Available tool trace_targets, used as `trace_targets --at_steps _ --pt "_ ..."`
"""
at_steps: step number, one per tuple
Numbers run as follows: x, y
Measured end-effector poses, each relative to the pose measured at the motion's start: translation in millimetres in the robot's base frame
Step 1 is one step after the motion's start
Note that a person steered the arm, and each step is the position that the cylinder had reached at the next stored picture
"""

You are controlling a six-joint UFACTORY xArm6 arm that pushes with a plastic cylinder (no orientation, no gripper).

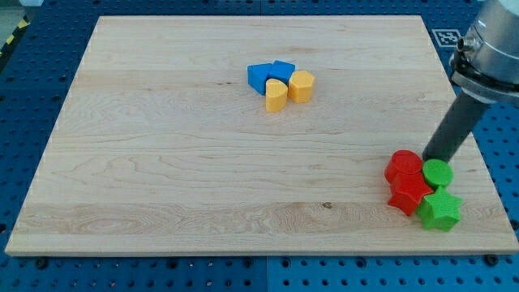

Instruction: Push the yellow hexagon diagonal to the top left of the red circle

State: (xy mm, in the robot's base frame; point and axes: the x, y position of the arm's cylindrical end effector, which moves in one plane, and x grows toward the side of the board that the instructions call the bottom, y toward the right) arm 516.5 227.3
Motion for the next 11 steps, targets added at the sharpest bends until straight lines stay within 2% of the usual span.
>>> trace_targets --at_steps 2,3,4,6,8,10,11 --pt "-9.5 0.0" --pt "-51.5 -14.6" --pt "-67.3 -53.1" --pt "-39.6 -75.7" --pt "-7.1 -58.3" --pt "-46.2 -76.8" --pt "-48.2 -76.8"
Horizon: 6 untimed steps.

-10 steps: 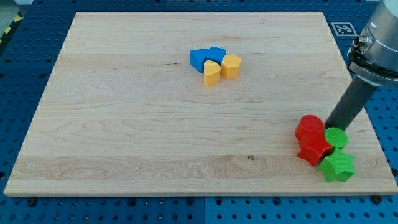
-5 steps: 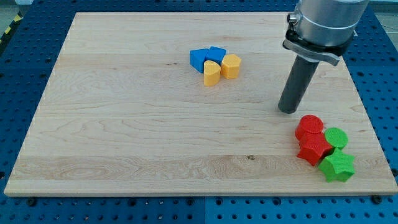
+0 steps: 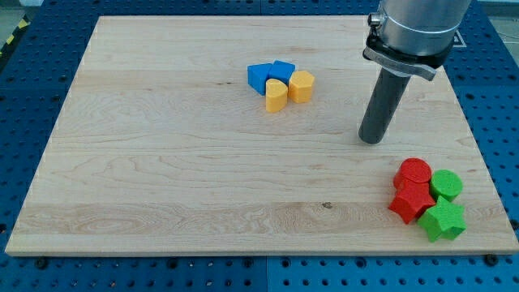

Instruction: Push the yellow hexagon diagonal to the top left of the red circle

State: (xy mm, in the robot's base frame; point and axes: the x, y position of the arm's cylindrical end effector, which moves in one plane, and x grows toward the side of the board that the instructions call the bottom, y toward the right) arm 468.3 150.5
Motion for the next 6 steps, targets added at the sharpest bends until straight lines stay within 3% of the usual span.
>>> trace_targets --at_steps 2,6 --pt "-14.9 -4.2" --pt "-128.7 -10.1"
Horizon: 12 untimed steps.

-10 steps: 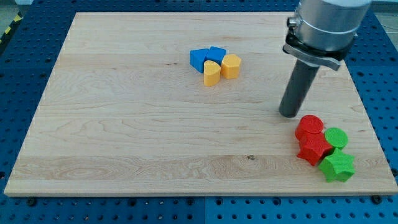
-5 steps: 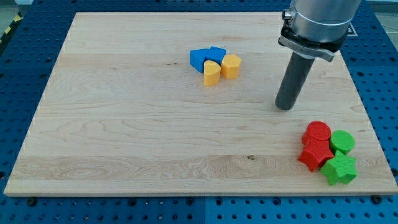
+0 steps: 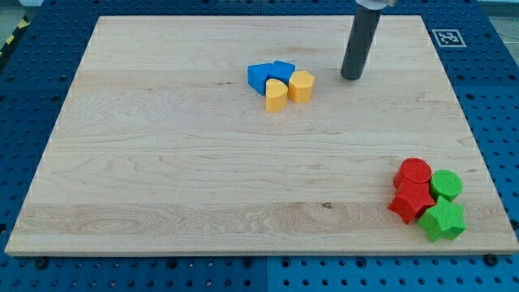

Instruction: Push the yellow hexagon diagonal to the top left of the red circle

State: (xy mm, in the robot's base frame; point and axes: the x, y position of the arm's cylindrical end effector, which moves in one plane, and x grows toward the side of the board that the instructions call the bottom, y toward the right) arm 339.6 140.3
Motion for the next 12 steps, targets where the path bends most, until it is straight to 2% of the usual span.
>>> trace_targets --at_steps 12 --pt "-3.3 -44.1"
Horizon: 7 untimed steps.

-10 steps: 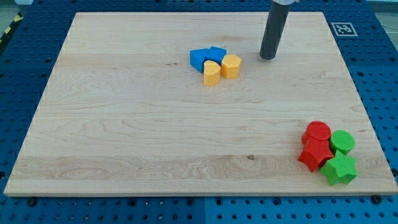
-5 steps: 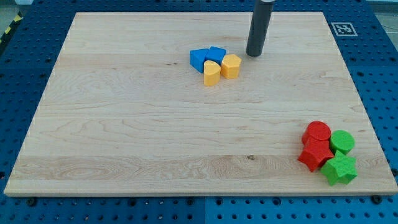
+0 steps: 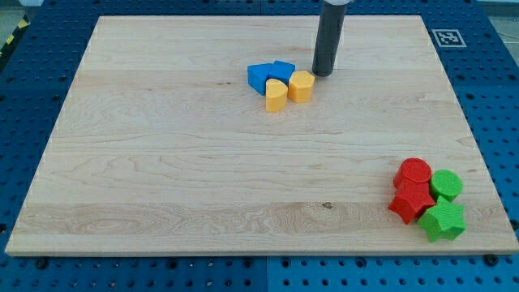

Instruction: Push the yellow hexagon diagonal to the top left of the red circle

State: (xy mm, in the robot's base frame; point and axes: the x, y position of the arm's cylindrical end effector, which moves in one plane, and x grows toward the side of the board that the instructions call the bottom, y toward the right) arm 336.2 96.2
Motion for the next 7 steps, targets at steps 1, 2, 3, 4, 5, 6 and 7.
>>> trace_targets --at_steps 1,2,3,4,5,6,7 --pt "1.3 -21.3" --pt "3.7 -25.8" --pt "12.1 -28.9" --pt "25.3 -28.9" --pt "25.7 -28.9" --pt "25.0 -30.0" --pt "25.6 -31.1"
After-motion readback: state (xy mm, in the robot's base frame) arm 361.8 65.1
